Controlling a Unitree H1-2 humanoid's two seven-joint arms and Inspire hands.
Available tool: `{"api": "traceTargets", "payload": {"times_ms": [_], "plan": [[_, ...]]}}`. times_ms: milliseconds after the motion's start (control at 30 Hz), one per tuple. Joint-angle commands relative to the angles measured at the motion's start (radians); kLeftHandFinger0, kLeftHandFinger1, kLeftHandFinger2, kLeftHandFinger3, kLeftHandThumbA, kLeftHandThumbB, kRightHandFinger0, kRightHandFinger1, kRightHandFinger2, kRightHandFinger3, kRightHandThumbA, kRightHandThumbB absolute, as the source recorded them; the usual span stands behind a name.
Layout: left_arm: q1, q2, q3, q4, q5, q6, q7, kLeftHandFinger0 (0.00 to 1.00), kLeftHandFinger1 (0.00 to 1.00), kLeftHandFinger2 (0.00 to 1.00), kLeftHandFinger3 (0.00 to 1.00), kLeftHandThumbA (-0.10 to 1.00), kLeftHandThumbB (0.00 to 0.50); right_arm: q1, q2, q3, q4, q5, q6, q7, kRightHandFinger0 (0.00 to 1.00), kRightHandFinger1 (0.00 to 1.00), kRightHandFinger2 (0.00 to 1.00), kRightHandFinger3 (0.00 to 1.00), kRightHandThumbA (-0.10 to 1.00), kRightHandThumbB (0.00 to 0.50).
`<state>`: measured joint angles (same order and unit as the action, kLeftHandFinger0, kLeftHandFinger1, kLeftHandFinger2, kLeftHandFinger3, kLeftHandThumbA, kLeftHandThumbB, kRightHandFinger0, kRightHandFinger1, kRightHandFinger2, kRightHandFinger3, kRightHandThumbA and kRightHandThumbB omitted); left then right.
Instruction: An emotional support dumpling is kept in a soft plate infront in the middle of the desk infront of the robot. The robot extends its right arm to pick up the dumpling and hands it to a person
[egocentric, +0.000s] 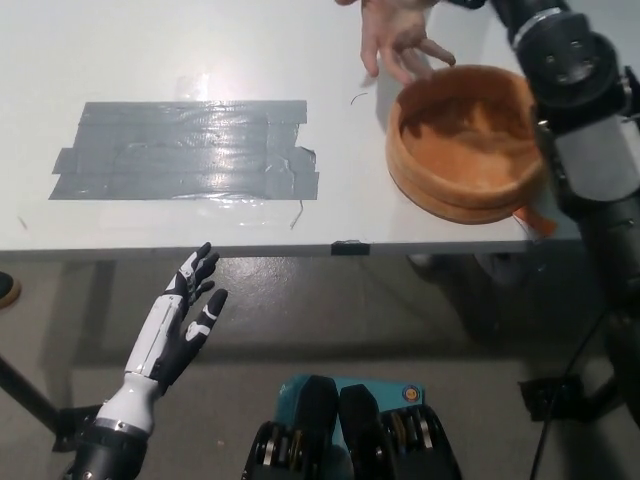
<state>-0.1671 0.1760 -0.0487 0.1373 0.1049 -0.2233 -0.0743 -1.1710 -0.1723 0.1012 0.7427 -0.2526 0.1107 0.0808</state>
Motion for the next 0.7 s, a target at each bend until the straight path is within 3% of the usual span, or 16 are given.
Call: {"api": "traceTargets", "payload": {"times_ms": [0,533,667], "plan": [[-0.009,0.007,0.001,-0.026,-0.002,-0.016,-0.007,0.98,1.0,1.0,1.0,0.83,0.268,-0.121,0.02,0.042,0.119,-0.054,-0.1,-0.096,0.05,0.56,0.95,0.88,-0.1,0.181],[-0.028,0.017,-0.002,-0.024,0.006,-0.007,-0.019,0.98,1.0,1.0,1.0,0.85,0.266,-0.119,0.064,0.078,0.258,-0.044,-0.16,-0.125,0.0,0.49,0.9,0.89,-0.1,0.206],[-0.031,0.017,-0.003,-0.02,0.007,-0.01,-0.019,0.97,1.0,1.0,1.0,0.84,0.266,-0.102,0.071,0.094,0.245,-0.063,-0.139,-0.125,0.0,0.51,0.93,0.91,-0.1,0.169]]}}
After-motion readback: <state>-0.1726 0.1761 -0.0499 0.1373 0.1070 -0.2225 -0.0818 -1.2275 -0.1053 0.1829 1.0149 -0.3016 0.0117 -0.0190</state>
